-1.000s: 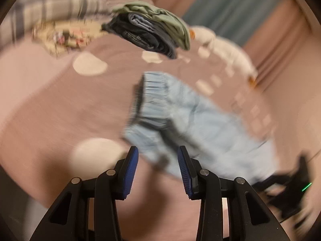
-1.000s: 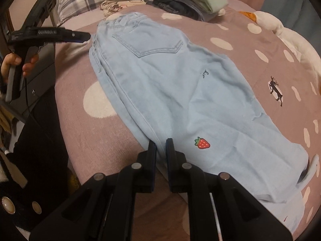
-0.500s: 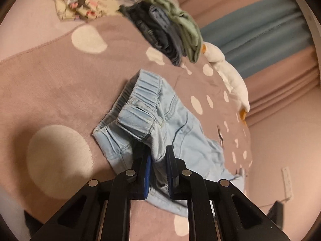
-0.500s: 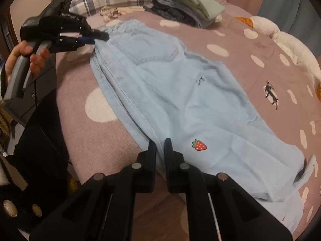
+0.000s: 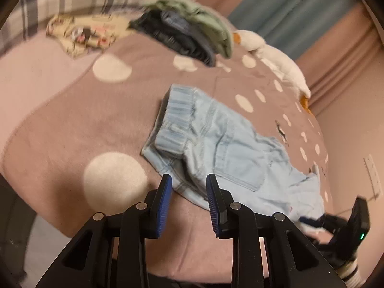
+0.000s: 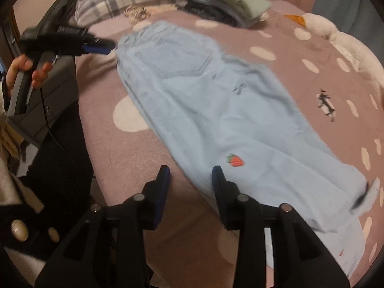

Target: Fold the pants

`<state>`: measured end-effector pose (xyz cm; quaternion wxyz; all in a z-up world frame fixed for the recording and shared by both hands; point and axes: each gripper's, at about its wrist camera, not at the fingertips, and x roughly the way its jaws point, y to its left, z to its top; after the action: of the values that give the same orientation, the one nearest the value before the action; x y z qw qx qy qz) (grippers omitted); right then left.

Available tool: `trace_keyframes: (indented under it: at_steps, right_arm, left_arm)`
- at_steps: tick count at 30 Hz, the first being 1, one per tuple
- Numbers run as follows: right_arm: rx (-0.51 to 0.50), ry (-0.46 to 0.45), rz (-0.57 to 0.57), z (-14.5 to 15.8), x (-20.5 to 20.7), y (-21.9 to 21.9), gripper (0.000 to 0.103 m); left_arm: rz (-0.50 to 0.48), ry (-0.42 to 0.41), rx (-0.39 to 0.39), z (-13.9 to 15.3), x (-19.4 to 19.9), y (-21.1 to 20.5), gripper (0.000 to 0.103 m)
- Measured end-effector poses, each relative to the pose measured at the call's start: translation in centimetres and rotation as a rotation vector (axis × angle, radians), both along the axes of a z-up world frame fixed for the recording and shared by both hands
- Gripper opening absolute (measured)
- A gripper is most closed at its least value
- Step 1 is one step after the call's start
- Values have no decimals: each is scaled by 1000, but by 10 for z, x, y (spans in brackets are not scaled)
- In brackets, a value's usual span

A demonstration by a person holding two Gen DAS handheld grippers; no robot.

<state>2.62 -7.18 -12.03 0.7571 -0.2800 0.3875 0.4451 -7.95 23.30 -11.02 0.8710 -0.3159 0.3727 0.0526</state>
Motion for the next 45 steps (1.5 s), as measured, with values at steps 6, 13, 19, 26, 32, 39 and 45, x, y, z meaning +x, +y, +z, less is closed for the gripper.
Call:
trace_keyframes:
  at_steps: [6, 13, 19, 26, 32, 39, 45]
  right_arm:
    - [61, -21, -154, 12, 29, 2, 35]
    - [-34, -17, -276, -20, 40, 10, 35]
    - [4, 9, -318, -36, 34, -1, 36]
    - [11, 36, -324, -32, 26, -11, 36]
    - [137, 91, -384, -7, 23, -56, 44]
    - [281, 6, -643, 43, 55, -146, 53]
    - [362, 75, -1055, 31, 151, -234, 54]
  left_arm:
    - [-125, -89, 39, 21, 39, -43, 27]
    - [-241, 123, 162, -38, 89, -95, 29]
    - [-246, 73, 175, -46, 77, -94, 29]
    - [-273, 76, 185, -38, 63, -91, 29]
    - [-330, 83, 215, -21, 55, -94, 29]
    - [-418, -1, 200, 6, 72, -130, 29]
    - [-667, -35, 186, 6, 105, -219, 29]
